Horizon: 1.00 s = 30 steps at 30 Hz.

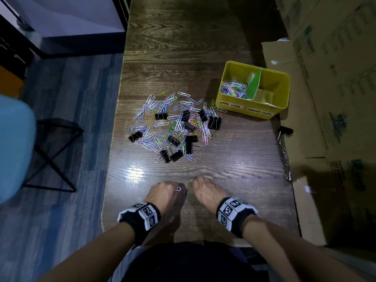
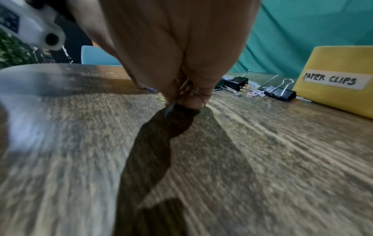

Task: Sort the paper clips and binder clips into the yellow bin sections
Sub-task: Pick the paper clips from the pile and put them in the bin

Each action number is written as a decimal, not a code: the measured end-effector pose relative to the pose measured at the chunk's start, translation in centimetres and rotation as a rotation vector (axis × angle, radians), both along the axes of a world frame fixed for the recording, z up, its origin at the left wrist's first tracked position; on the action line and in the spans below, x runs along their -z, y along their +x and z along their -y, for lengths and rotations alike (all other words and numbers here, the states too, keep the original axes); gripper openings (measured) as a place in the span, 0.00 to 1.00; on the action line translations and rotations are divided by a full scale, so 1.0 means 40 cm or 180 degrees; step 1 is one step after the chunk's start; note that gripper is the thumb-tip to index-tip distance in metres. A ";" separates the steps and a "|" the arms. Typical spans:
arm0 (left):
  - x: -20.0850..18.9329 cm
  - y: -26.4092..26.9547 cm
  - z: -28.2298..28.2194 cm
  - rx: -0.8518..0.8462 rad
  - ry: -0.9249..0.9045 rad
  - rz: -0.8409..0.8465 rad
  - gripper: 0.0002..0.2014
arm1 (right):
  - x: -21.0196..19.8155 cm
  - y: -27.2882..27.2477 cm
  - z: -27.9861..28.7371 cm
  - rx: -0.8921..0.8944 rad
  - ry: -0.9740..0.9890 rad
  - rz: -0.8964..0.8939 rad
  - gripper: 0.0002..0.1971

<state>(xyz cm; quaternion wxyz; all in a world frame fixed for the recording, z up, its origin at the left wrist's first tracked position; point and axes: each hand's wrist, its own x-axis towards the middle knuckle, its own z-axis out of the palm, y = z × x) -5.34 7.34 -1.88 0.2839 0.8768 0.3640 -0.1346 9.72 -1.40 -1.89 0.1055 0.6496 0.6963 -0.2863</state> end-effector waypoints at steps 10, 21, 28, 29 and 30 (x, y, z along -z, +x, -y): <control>0.014 0.023 -0.023 -0.0868 -0.1169 0.0172 0.06 | 0.037 0.065 -0.015 0.1136 -0.0526 -0.1084 0.13; 0.001 0.073 -0.003 -0.2229 -0.3380 0.1572 0.09 | 0.016 0.143 0.002 0.5195 -0.1106 -0.5431 0.07; 0.035 0.106 0.009 -0.0981 -0.1475 0.0771 0.19 | -0.006 0.158 -0.012 0.5428 -0.1581 -0.5401 0.15; 0.037 0.106 0.011 -0.0657 -0.1144 0.0553 0.15 | -0.007 0.158 -0.014 0.5436 -0.1578 -0.5217 0.18; 0.033 0.106 0.013 -0.0342 -0.0832 0.0279 0.10 | -0.011 0.158 -0.018 0.5421 -0.1533 -0.5041 0.20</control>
